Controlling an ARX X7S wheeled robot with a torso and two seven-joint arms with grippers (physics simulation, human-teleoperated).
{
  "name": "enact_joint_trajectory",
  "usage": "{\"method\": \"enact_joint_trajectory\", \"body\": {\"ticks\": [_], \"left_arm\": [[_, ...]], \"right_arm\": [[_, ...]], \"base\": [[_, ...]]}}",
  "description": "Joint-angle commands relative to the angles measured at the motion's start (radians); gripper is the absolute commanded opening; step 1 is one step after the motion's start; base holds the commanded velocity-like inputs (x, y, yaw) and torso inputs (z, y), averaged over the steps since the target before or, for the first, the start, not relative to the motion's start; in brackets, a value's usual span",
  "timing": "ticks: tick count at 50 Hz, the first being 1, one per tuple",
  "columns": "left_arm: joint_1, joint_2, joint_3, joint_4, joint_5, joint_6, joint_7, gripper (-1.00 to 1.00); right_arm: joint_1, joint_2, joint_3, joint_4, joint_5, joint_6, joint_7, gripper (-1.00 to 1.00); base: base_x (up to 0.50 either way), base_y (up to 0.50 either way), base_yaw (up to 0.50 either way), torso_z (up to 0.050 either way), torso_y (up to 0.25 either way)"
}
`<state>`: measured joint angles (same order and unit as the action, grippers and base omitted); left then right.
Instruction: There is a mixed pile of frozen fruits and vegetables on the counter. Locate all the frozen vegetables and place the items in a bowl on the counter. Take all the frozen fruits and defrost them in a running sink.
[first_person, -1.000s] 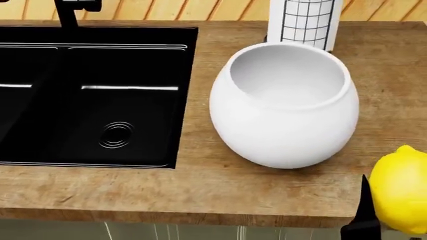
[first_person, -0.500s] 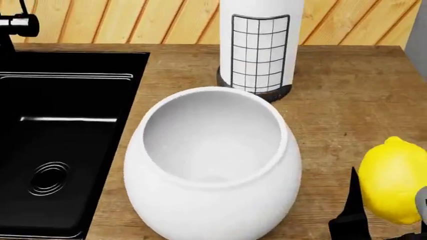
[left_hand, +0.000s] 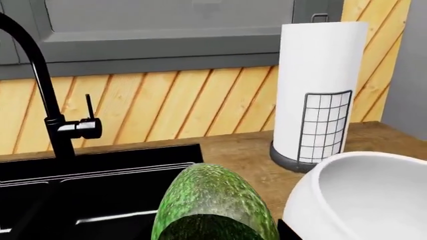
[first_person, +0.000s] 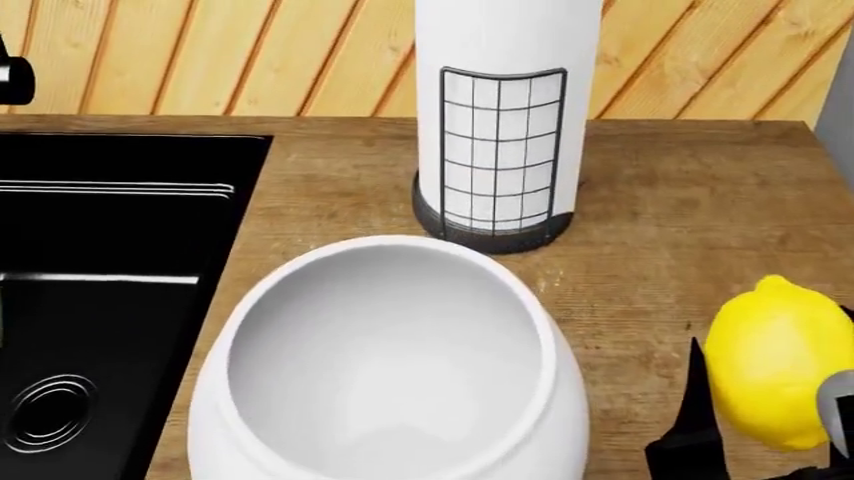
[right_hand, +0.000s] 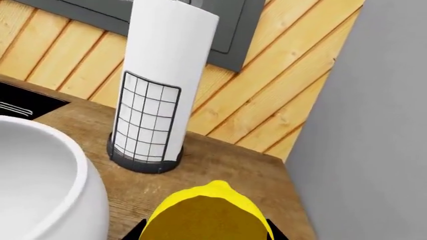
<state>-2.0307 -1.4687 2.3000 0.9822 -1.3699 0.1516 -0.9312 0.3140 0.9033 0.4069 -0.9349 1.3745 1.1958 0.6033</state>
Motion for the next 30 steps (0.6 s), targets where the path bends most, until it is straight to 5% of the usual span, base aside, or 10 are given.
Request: {"method": "enact_joint_trajectory", "body": {"ticks": [1, 6, 13, 17, 24, 27, 30], "left_arm": [[0.014, 0.045, -0.007, -0.011, 0.001, 0.056, -0.003, -1.00], [-0.019, -0.057, -0.023, 0.020, -0.017, -0.009, 0.058, -1.00], [-0.016, -0.055, -0.030, 0.038, -0.028, -0.002, 0.061, -1.00], [-0.074, 0.006, -0.063, 0.065, -0.092, -0.015, 0.064, -1.00], [-0.188, 0.249, -0.058, 0.065, -0.222, 0.057, 0.046, -1.00], [-0.150, 0.287, -0.264, 0.065, -0.373, 0.001, 0.076, -1.00], [0.132, 0.325, -0.707, 0.065, -0.521, -0.160, 0.040, -1.00]], "right_arm": [[0.003, -0.002, -0.009, 0.000, -0.016, 0.007, -0.006, -1.00], [0.008, 0.002, -0.020, -0.006, 0.000, 0.009, 0.005, -1.00], [-0.002, 0.001, -0.019, -0.009, -0.015, 0.000, -0.004, -1.00], [-0.016, 0.003, -0.018, -0.012, -0.026, -0.002, -0.010, -1.00], [-0.011, 0.009, -0.029, -0.011, -0.024, -0.004, -0.011, -1.00], [0.003, 0.024, -0.019, -0.010, 0.021, -0.003, 0.017, -1.00], [-0.008, 0.017, -0.023, -0.014, 0.002, -0.006, 0.009, -1.00]], "base": [[0.30, 0.00, 0.00, 0.000, 0.000], [0.30, 0.00, 0.00, 0.000, 0.000], [0.11, 0.00, 0.00, 0.000, 0.002], [0.00, 0.00, 0.00, 0.000, 0.000], [0.00, 0.00, 0.00, 0.000, 0.000], [0.00, 0.00, 0.00, 0.000, 0.000], [0.00, 0.00, 0.00, 0.000, 0.000]]}}
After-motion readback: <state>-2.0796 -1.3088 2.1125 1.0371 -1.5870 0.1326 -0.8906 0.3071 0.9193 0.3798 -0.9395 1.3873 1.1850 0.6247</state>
